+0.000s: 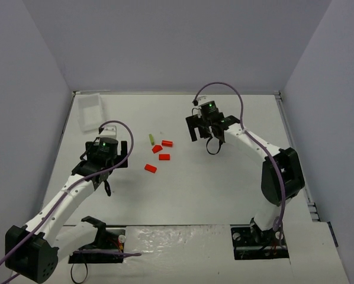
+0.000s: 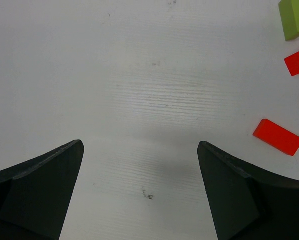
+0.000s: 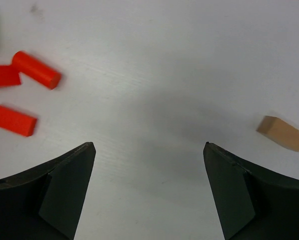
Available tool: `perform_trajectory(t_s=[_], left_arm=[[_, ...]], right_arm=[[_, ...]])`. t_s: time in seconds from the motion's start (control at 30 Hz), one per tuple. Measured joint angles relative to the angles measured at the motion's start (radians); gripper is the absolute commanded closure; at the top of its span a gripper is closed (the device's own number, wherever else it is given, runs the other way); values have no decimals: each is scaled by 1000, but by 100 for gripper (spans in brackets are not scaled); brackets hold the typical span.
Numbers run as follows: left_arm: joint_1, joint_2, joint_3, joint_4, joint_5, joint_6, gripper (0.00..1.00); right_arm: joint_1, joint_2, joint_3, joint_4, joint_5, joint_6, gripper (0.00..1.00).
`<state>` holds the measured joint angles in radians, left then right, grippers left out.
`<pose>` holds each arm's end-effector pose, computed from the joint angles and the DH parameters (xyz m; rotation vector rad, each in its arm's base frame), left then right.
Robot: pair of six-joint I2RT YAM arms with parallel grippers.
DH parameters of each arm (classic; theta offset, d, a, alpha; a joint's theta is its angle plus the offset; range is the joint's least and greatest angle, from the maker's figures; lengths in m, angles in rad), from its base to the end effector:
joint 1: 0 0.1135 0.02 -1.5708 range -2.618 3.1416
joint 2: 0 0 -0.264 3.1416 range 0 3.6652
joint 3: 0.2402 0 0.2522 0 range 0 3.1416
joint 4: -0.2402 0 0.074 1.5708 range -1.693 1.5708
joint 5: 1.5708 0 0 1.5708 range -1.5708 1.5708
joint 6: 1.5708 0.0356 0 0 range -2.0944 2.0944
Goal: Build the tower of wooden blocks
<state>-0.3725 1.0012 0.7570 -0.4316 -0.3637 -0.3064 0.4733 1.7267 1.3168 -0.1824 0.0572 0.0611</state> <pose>0.2035 -0.0659 0.2677 -0.1206 2.1920 0.0297 0.3574 0.1807 0.2706 -0.4121 2.1329 0.2454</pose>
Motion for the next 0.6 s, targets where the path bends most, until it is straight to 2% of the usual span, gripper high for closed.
perform_trajectory(t_s=[0.23,0.6], left_arm=[[0,-49,0,-6,1,4,3],[0,-240,0,-77,-60,3,3]], right_arm=[[175,72,61,-17,-111,-65,28],[404,243,201,-35,-163,-127,34]])
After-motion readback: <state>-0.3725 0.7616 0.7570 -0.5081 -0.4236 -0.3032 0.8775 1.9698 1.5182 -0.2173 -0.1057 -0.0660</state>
